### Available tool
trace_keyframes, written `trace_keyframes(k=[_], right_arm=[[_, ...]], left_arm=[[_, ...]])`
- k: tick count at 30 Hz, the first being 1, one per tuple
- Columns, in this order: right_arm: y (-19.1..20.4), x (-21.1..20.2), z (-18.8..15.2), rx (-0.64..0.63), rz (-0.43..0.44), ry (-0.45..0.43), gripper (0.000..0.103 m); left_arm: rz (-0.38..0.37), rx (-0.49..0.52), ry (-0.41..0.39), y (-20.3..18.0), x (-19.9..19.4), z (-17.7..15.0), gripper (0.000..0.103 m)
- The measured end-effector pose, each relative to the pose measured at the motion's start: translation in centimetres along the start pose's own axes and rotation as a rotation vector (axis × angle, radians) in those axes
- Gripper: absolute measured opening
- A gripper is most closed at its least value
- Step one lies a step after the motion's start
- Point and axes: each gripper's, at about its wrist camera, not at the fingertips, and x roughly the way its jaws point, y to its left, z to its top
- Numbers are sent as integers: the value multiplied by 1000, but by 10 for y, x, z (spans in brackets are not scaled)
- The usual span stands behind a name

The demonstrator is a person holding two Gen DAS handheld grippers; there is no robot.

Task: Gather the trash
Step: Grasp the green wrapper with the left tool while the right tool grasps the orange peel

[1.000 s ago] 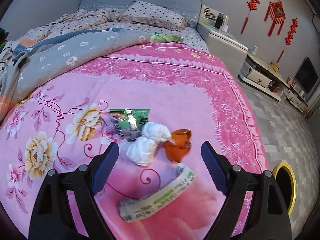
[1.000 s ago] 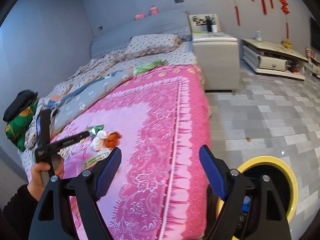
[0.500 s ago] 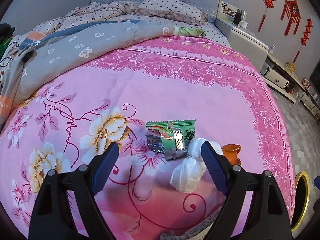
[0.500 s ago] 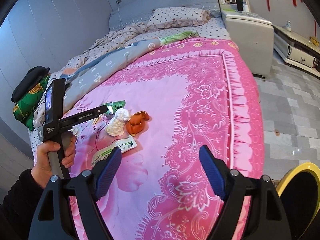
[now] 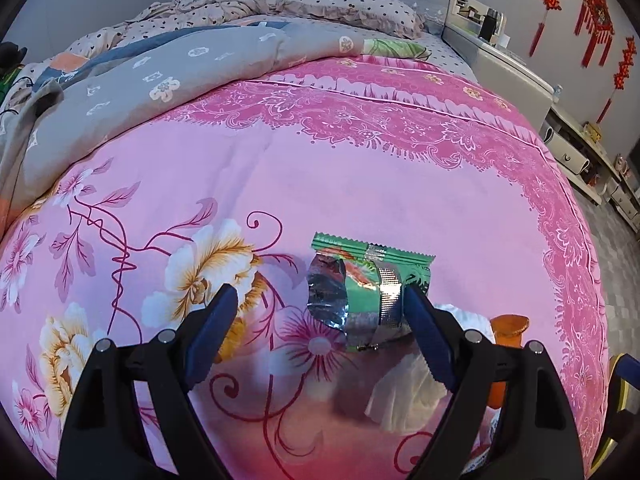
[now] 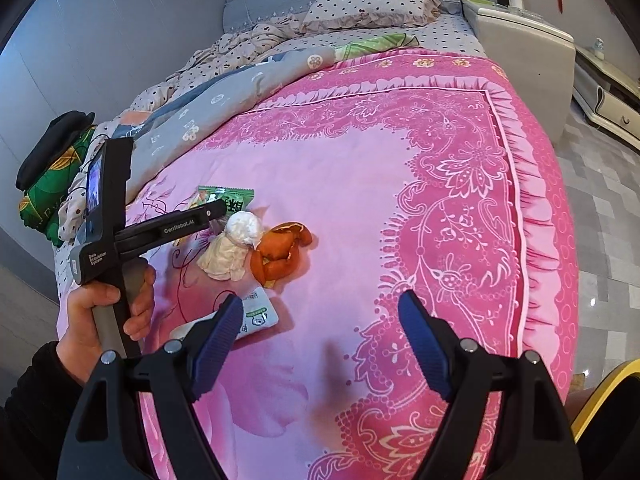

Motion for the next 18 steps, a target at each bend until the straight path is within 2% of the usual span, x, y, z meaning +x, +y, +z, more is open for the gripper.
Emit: trace_keyframes(k=[6, 12, 18], right_arm=[[13, 33, 11, -53, 6, 38, 76], [22, 68, 20, -104, -9, 84, 76], [28, 94, 26, -139, -15, 122, 75]], left_arm=[[-34, -30, 22, 3, 20, 18, 80], [-47, 8, 53, 0, 42, 35, 80], [-79, 45, 57, -3, 51, 37, 72]])
